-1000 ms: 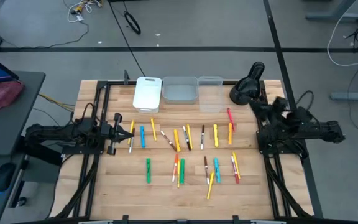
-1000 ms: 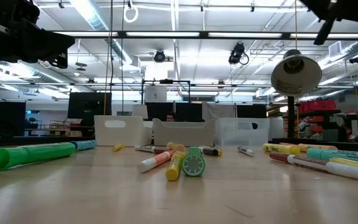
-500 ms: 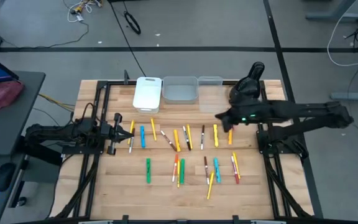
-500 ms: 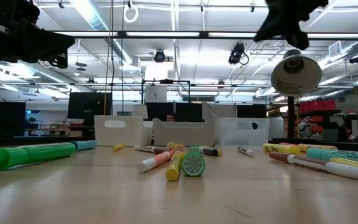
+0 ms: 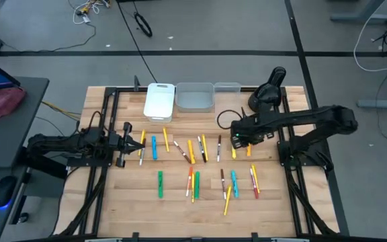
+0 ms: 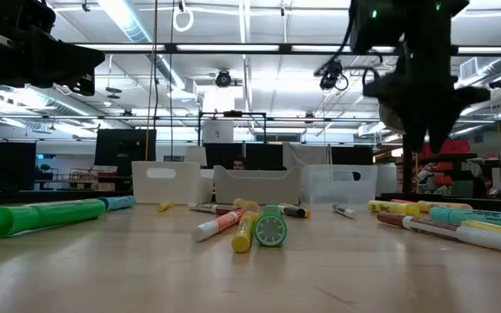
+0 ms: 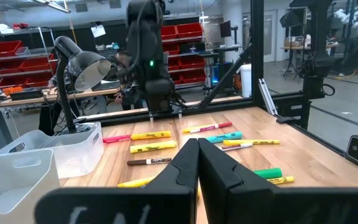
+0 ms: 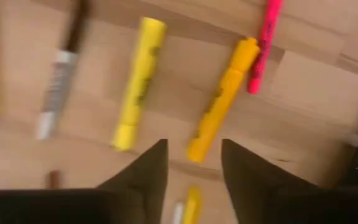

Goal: Pick & Place Markers
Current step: Put the yellow highlighter pen into the transparent bin

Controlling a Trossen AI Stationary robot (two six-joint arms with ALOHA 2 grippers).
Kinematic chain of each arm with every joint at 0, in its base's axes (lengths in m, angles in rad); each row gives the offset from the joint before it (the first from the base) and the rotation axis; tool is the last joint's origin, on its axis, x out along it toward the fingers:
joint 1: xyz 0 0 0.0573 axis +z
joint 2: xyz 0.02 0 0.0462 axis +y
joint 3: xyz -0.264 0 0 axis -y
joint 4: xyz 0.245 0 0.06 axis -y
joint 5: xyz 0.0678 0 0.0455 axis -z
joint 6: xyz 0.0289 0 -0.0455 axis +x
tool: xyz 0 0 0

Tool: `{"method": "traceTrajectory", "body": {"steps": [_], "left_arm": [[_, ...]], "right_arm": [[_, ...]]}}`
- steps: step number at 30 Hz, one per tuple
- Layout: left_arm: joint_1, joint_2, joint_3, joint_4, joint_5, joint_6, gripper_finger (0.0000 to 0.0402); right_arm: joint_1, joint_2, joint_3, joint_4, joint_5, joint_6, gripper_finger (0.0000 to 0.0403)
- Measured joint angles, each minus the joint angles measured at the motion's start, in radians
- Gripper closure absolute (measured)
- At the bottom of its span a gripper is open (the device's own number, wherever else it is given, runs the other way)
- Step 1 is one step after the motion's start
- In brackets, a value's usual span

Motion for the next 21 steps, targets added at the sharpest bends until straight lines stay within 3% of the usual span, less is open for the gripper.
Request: {"method": "traceTrajectory", "body": {"steps": [4,9,16,21], "left_arm": [[0.0,0.0,0.0,0.0,0.0,0.0,0.039],[0.0,0.0,0.0,0.0,0.0,0.0,0.039],[0.0,0.0,0.0,0.0,0.0,0.0,0.039],[0.0,0.0,0.0,0.0,0.0,0.0,0.039]], "right_arm": [[-0.027,0.042,-0.099,0.055,-0.042,-0.056,0.0202],[-0.055,0.044,-0.227,0.227,-0.074,-0.042,0.0205],[-0.063,0.038,-0.337,0.405,-0.067,0.003,0.0248],[-0.061,0.038,-0.347,0.42,-0.051,0.001,0.031]]}}
